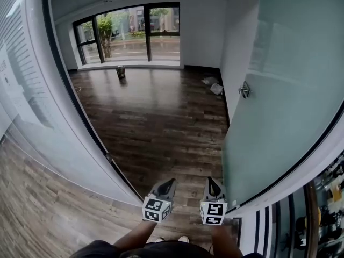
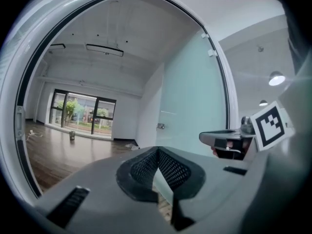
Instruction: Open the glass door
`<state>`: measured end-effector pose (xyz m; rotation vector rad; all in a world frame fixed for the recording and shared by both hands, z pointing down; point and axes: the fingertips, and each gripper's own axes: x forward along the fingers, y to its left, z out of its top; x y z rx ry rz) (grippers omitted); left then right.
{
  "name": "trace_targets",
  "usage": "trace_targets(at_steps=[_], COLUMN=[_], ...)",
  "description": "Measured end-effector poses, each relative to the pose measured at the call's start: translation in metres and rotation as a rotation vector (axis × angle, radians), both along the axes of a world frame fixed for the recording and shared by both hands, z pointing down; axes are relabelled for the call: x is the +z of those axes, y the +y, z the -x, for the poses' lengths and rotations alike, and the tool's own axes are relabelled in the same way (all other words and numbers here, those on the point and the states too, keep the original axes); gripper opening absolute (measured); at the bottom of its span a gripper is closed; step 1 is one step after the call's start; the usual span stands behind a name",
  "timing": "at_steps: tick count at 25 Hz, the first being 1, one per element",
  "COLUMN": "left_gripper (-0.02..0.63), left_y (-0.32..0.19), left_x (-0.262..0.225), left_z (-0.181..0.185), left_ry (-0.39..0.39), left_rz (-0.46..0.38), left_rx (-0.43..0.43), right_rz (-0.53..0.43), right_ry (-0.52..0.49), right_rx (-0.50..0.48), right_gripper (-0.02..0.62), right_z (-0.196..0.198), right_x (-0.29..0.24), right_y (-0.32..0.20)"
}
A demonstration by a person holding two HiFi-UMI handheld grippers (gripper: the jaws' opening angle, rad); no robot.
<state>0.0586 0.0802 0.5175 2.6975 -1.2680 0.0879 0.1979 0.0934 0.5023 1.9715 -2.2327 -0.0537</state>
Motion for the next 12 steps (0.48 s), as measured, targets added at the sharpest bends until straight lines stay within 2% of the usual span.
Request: trace_targets(at_steps=[12], left_gripper=[0.006], left_y=[0.026], left_x=[-0.016], left_z=[0.048], left_ry=[-0.002], left_rz=[-0.052], left_rx=[0.004], right_rz=[-0.018], right_ry=[0.027], right_rx=[0.004], right_gripper=[0.018], right_z=[0.055], right_x=[-0.009], right_y=[0.028])
